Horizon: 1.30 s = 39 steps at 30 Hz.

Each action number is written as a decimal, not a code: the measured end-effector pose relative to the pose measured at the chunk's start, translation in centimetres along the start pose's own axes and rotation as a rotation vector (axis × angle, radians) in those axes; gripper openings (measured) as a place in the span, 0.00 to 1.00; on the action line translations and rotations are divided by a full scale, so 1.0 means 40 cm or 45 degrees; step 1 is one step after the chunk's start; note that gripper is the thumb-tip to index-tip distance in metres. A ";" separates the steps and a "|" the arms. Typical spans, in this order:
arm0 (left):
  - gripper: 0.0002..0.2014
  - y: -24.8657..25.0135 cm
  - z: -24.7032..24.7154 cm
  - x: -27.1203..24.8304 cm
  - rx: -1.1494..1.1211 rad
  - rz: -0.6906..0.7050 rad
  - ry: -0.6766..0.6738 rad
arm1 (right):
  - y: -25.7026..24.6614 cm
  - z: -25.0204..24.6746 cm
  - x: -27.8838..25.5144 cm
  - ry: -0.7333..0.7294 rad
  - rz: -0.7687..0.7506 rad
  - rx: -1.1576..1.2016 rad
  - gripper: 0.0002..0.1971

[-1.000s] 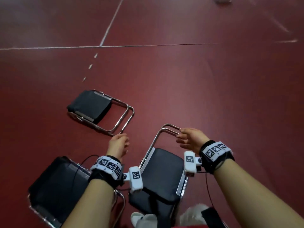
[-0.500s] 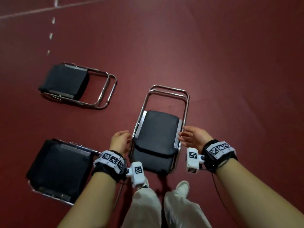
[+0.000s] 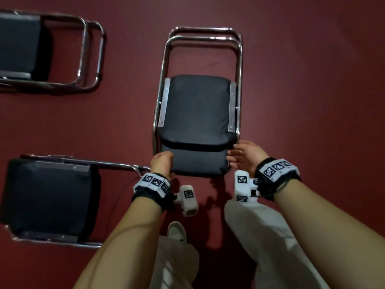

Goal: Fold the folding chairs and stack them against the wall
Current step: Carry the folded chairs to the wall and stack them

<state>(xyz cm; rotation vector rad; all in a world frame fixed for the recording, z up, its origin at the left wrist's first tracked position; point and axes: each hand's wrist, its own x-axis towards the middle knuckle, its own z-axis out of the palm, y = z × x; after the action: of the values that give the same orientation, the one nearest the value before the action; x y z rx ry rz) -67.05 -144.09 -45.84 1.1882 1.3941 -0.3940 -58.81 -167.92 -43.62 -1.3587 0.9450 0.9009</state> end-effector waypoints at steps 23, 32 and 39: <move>0.13 -0.302 0.248 0.679 0.125 0.187 -0.095 | 0.435 -0.078 0.707 0.284 0.045 -0.125 0.08; 0.06 -0.302 0.158 0.709 0.090 0.097 0.064 | 0.410 -0.064 0.650 0.424 0.011 -1.575 0.28; 0.11 -0.313 0.065 0.713 0.103 -0.021 0.121 | 0.482 -0.067 0.764 0.205 0.013 -1.719 0.27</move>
<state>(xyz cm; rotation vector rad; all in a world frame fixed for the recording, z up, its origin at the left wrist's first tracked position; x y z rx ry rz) -69.44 -139.72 -76.68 1.2764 1.4821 -0.4132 -65.42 -170.76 -79.15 -2.5638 0.3651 1.5526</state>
